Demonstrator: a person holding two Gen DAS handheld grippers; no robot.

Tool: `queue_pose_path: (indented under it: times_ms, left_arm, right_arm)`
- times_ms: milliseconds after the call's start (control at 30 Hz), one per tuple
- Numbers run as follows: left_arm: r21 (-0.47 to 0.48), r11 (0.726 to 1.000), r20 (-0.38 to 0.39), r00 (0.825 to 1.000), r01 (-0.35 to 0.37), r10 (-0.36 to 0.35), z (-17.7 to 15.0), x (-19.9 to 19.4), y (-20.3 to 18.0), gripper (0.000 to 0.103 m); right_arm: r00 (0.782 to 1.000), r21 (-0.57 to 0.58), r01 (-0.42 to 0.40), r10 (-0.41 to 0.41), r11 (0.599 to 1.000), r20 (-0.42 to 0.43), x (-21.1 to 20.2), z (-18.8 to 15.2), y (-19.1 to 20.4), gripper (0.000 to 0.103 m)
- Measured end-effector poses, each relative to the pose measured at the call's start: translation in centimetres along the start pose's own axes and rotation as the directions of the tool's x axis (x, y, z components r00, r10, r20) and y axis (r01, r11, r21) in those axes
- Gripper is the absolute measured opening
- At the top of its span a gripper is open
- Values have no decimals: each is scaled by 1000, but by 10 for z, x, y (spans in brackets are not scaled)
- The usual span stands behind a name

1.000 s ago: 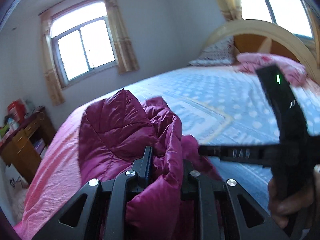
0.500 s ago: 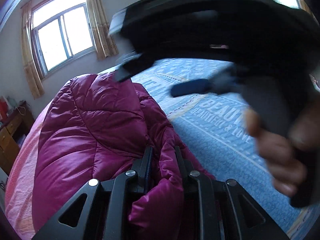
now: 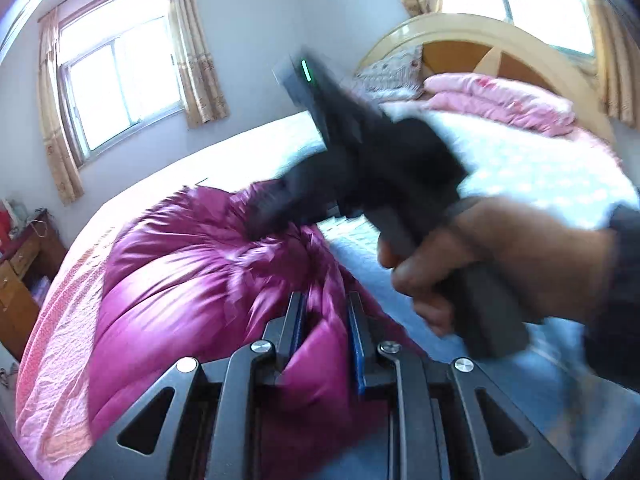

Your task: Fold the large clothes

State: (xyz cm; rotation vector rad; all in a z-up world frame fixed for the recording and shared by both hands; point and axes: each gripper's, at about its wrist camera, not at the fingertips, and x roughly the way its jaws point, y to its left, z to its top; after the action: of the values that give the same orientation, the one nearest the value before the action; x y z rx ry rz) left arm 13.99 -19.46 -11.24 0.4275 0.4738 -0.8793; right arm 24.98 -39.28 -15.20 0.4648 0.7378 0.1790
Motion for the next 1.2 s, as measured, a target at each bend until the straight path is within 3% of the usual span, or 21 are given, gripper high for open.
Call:
queue_pose_path:
  times_ms: [133, 233, 300, 333, 367, 500, 567, 667, 733, 833, 1000, 1133, 1200]
  left_arm:
    - [-55, 997, 44, 998, 51, -48, 4, -55, 34, 23]
    - [-133, 991, 95, 996, 11, 1, 23, -87, 80, 24]
    - [-198, 978, 99, 991, -67, 88, 40, -91, 109, 36]
    - [-247, 959, 86, 983, -137, 163, 52, -84, 129, 53]
    - [-287, 939, 63, 975, -188, 214, 61, -73, 145, 61]
    - [-403, 866, -82, 954, -295, 287, 77, -10, 192, 61]
    - [-397, 863, -127, 950, -313, 286, 76, 19, 189, 61]
    - [-328, 896, -191, 950, -300, 248, 61, 57, 162, 61]
    - [-262, 910, -226, 937, -322, 266, 48, 75, 146, 61]
    - [-191, 906, -251, 911, -378, 327, 39, 90, 124, 64]
    - [-206, 901, -262, 909, -381, 325, 33, 103, 124, 69]
    - [-177, 899, -291, 894, -400, 341, 31, 121, 122, 74]
    - [-174, 896, -298, 889, -409, 347, 29, 127, 123, 74]
  right_arm:
    - [1000, 47, -29, 29, 998, 0, 8, -14, -21, 16]
    - [998, 99, -68, 68, 993, 10, 7, -17, -31, 15]
    - [998, 89, -62, 61, 994, 12, 6, -18, -29, 15]
    - [999, 77, -50, 50, 996, 12, 5, -18, -26, 15]
    - [999, 70, -41, 41, 997, 12, 4, -19, -23, 15]
    - [999, 67, -30, 29, 997, 21, 1, -22, -20, 15]
    - [999, 82, -46, 44, 996, 25, 0, -24, -23, 15]
    - [997, 106, -73, 71, 992, 25, 1, -25, -28, 15]
    - [996, 114, -83, 81, 990, 26, 0, -25, -30, 15]
    - [995, 124, -100, 98, 987, 28, -3, -28, -34, 15]
    - [994, 142, -106, 103, 984, 30, -6, -30, -40, 15]
    - [998, 146, -49, 44, 988, 38, -20, -33, -36, 17]
    - [998, 114, 46, -51, 992, 44, -34, -36, -22, 20]
